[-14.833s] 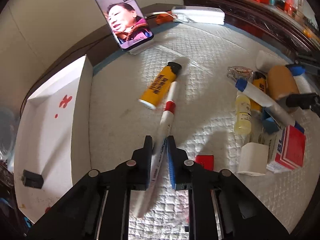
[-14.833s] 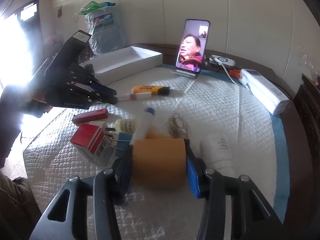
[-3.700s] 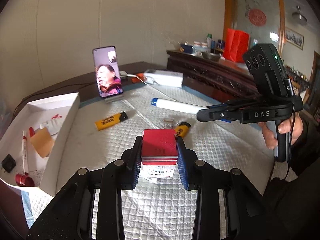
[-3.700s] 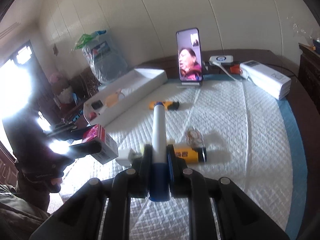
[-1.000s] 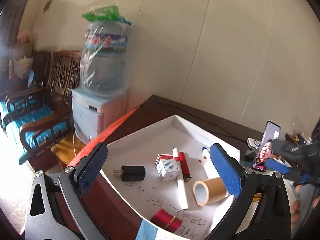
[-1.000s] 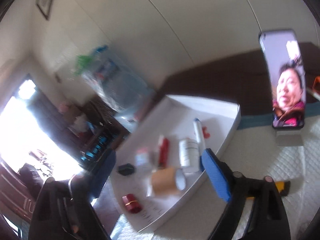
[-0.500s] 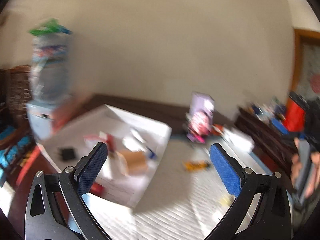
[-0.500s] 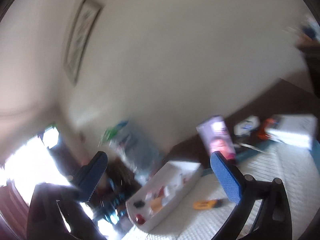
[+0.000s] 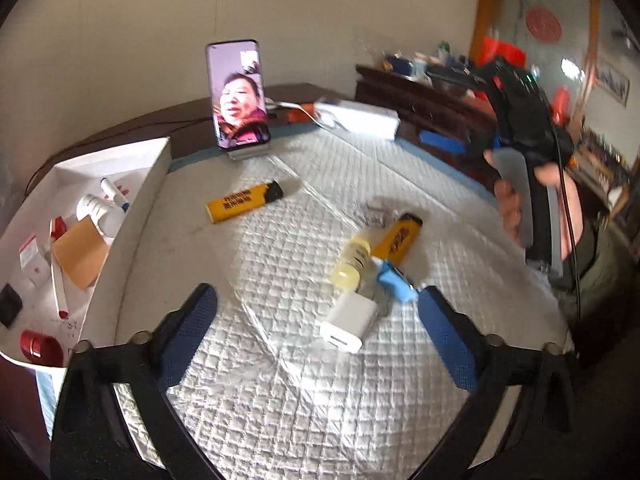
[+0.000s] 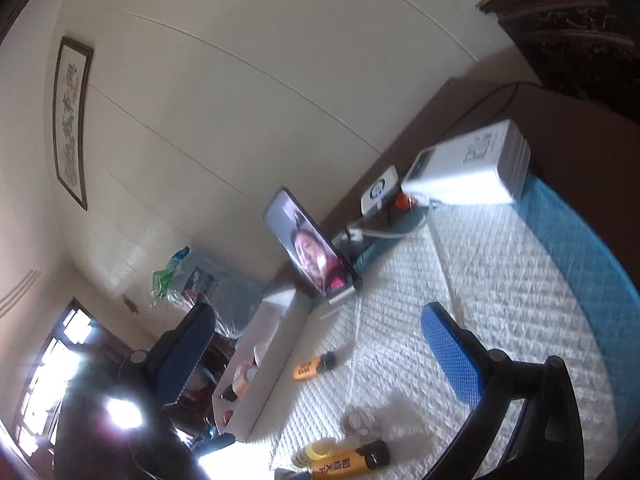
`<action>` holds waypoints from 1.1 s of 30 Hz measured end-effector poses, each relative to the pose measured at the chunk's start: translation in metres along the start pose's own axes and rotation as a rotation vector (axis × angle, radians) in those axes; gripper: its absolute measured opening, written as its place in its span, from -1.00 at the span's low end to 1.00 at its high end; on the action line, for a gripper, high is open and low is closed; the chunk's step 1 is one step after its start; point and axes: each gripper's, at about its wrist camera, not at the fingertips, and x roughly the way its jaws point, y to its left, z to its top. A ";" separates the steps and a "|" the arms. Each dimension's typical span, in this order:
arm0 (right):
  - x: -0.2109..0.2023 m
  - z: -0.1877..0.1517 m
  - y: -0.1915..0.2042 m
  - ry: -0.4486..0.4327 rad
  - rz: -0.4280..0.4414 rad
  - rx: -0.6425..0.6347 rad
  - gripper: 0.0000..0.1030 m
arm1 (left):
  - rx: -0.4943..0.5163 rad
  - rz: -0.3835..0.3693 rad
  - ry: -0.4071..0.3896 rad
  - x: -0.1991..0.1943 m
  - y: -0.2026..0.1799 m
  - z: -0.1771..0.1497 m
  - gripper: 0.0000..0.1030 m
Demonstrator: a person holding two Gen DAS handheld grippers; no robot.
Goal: Organize rigid objects
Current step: 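Move both open tools back over the remaining items, then grasp the white plug adapter with the left tool while the right tool grasps the cartoon tag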
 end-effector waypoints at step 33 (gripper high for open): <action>0.069 -0.075 0.051 0.585 -0.325 -0.573 -0.11 | -0.001 -0.017 0.034 0.005 0.005 -0.011 -0.50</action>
